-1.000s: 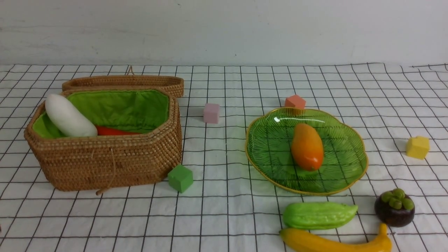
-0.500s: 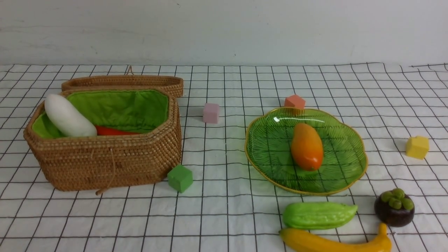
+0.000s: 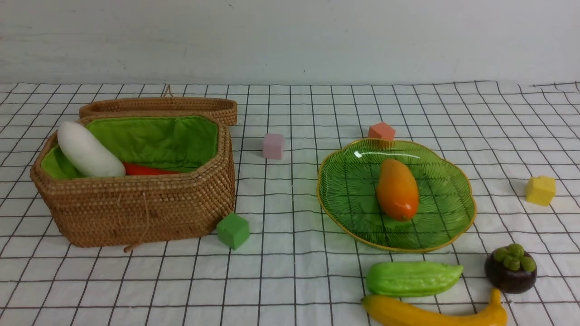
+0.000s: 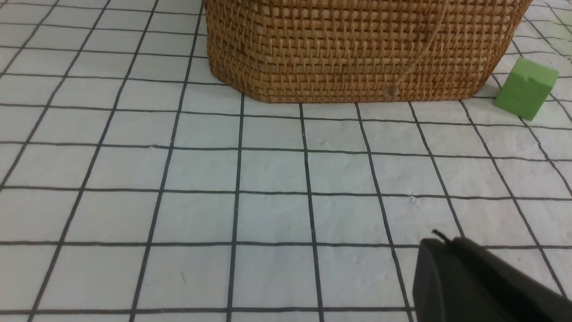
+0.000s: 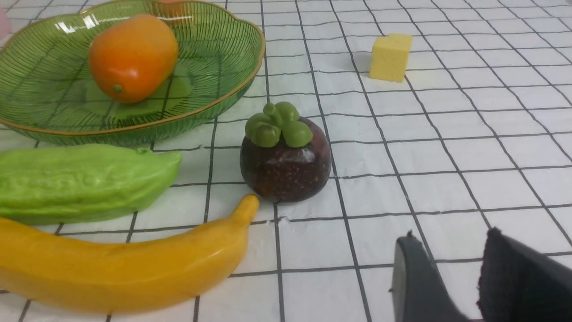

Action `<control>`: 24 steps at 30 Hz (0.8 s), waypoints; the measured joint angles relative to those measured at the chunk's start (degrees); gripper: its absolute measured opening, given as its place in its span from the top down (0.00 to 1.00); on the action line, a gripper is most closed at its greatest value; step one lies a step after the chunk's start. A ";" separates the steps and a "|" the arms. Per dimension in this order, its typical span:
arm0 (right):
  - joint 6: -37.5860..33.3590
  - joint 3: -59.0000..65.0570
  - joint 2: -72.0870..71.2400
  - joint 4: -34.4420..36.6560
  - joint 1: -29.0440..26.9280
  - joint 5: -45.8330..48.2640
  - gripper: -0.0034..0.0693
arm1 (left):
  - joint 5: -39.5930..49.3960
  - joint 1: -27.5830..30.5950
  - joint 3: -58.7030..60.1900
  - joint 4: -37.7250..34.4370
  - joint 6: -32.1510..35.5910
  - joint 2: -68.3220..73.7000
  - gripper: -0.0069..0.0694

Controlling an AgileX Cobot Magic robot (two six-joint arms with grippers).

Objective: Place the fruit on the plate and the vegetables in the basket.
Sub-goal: Use the right arm to grab a mangosteen and put it into the right plate

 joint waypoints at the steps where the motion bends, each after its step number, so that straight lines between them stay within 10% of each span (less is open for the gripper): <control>1: 0.00 0.00 0.00 0.00 0.00 0.00 0.62 | 0.00 0.00 0.00 0.00 0.00 0.00 0.91; 13: 0.49 0.22 0.00 -1.94 0.00 -1.81 0.62 | -0.05 0.00 0.00 0.00 0.00 0.00 0.90; 24: 17.07 0.28 0.00 9.96 0.00 -34.94 0.62 | -0.06 0.00 0.00 0.00 0.00 0.00 0.90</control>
